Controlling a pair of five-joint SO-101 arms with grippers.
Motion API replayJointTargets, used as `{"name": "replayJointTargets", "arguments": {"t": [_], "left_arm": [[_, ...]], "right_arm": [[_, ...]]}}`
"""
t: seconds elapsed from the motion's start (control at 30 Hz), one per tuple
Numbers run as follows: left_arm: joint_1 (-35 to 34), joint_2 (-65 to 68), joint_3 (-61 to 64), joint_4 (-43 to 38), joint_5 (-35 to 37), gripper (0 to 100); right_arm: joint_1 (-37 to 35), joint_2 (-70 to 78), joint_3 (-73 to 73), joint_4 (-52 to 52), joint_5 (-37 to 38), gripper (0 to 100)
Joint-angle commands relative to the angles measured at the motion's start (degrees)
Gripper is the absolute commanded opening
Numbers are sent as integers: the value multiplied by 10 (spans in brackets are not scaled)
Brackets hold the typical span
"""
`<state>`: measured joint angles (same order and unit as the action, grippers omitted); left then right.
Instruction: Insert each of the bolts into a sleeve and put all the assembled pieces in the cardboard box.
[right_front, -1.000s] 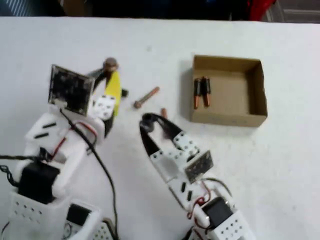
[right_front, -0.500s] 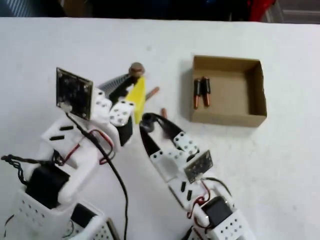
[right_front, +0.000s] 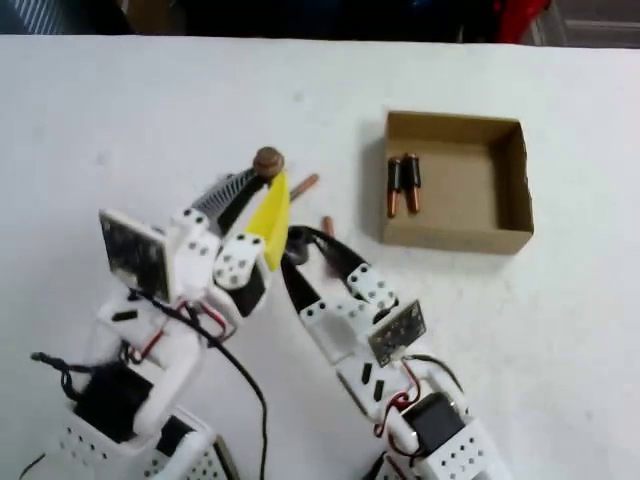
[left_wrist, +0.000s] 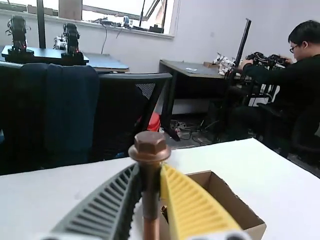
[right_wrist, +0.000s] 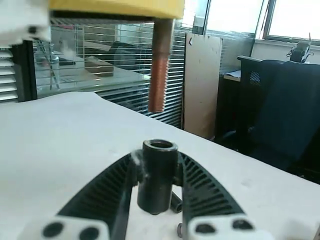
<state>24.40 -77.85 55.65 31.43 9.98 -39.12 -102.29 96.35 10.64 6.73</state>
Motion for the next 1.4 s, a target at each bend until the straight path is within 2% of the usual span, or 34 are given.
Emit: {"name": "replayJointTargets", "arguments": {"t": [0.0, 0.23, 0.47, 1.0, 1.2, 1.37], "left_arm": [[3, -26, 2, -22, 4, 22], [5, -26, 19, -15, 9, 22], [52, -26, 20, -15, 6, 22], [51, -28, 20, 16, 5, 23], [7, -28, 21, 18, 7, 23], [10, -29, 20, 14, 9, 23]], "right_arm": [[-5, -7, 5, -13, 9, 17], [-6, -7, 5, -13, 10, 17], [-7, -7, 5, -8, 13, 17], [-14, -7, 5, 3, 13, 17], [-13, -7, 5, 3, 13, 17], [-13, -7, 5, 3, 13, 17]]}}
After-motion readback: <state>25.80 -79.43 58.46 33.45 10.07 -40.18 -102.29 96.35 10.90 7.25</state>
